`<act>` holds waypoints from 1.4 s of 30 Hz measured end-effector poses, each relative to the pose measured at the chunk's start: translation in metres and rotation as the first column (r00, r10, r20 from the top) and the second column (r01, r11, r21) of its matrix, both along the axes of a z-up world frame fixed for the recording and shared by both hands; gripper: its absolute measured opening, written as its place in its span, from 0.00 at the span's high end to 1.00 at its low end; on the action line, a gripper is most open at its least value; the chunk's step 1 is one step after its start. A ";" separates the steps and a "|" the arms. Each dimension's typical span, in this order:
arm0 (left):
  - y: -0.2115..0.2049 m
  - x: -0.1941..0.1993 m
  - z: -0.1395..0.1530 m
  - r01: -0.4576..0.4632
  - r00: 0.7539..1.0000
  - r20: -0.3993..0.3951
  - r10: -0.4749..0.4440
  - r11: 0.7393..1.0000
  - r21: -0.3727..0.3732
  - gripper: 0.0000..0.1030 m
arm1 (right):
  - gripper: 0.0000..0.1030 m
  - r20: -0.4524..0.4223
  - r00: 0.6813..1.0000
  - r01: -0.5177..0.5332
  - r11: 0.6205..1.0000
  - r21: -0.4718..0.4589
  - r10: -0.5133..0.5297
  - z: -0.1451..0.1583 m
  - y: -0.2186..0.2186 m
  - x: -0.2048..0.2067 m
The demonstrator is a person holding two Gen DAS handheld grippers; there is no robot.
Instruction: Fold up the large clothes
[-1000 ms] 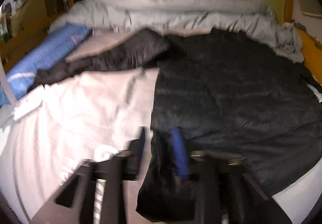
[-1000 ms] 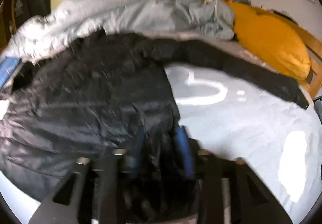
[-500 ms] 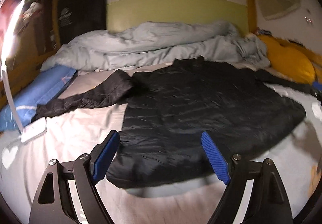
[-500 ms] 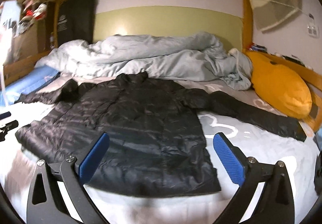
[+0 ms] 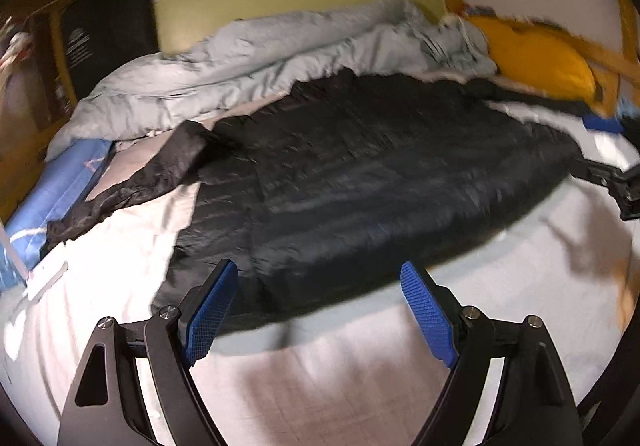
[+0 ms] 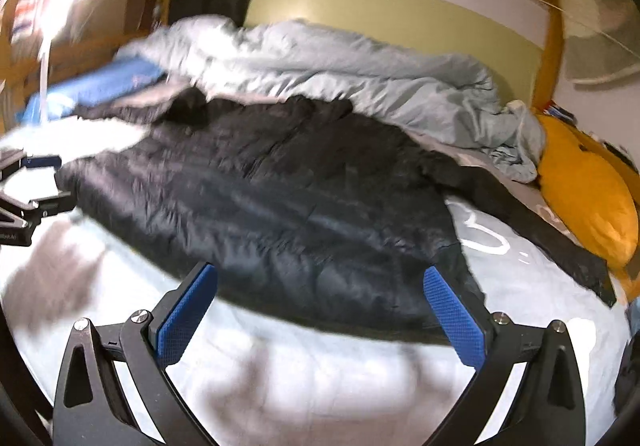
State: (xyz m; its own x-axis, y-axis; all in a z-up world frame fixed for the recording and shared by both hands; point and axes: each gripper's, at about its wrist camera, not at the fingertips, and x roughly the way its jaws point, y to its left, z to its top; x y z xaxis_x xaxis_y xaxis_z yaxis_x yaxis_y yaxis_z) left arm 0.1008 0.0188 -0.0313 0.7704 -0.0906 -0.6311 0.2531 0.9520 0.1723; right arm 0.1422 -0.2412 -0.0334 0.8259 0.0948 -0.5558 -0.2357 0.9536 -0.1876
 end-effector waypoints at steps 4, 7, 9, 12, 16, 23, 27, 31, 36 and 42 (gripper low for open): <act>-0.011 0.008 -0.020 0.006 0.999 -0.038 -0.004 0.998 0.064 0.17 | 0.01 -0.024 0.999 -0.030 0.994 -0.106 0.027 -0.019 0.019 0.006; -0.010 0.019 -0.034 -0.021 0.998 -0.057 0.027 0.994 0.108 0.17 | 0.01 -0.052 0.999 -0.022 0.979 -0.201 0.012 -0.037 0.027 0.017; -0.009 0.027 -0.044 -0.050 0.997 -0.052 0.059 0.987 0.150 0.17 | 0.01 -0.066 0.998 -0.005 0.962 -0.272 -0.014 -0.050 0.029 0.026; -0.004 0.037 -0.051 -0.074 0.995 -0.050 0.083 0.983 0.166 0.17 | 0.01 -0.055 0.996 0.047 0.936 -0.349 -0.070 -0.059 0.026 0.038; 0.002 0.048 -0.058 -0.095 0.993 -0.045 0.105 0.980 0.176 0.17 | 0.02 -0.060 0.988 0.113 0.932 -0.344 -0.142 -0.063 0.007 0.054; 0.016 0.060 -0.061 -0.133 0.987 -0.067 0.144 0.980 0.149 0.32 | 0.53 -0.095 0.981 0.139 0.953 -0.270 -0.170 -0.061 -0.013 0.064; 0.019 0.059 -0.060 -0.112 0.990 -0.077 0.122 0.986 0.123 0.74 | 0.71 -0.113 0.978 0.146 0.959 -0.242 -0.177 -0.062 -0.018 0.065; 0.016 0.044 -0.053 -0.111 0.987 -0.099 0.123 0.987 0.116 0.80 | 0.82 -0.135 0.976 0.141 0.970 -0.199 -0.169 -0.057 -0.021 0.056; 0.020 0.002 -0.038 -0.098 0.978 -0.179 0.107 0.994 0.054 0.81 | 0.82 -0.198 0.971 0.114 0.987 -0.110 -0.135 -0.039 -0.028 0.011; 0.023 -0.055 -0.034 -0.050 0.967 -0.247 0.059 0.998 0.044 0.81 | 0.81 -0.289 0.955 0.060 0.998 -0.028 -0.066 -0.040 -0.031 -0.049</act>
State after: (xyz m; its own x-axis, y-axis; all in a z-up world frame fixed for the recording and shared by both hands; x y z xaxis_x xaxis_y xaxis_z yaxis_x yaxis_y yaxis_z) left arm 0.0461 0.0414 -0.0652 0.5920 -0.0257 -0.8055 0.2406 0.9596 0.1462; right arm 0.0933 -0.2725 -0.0739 0.6334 0.0354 -0.7731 -0.2222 0.9652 -0.1378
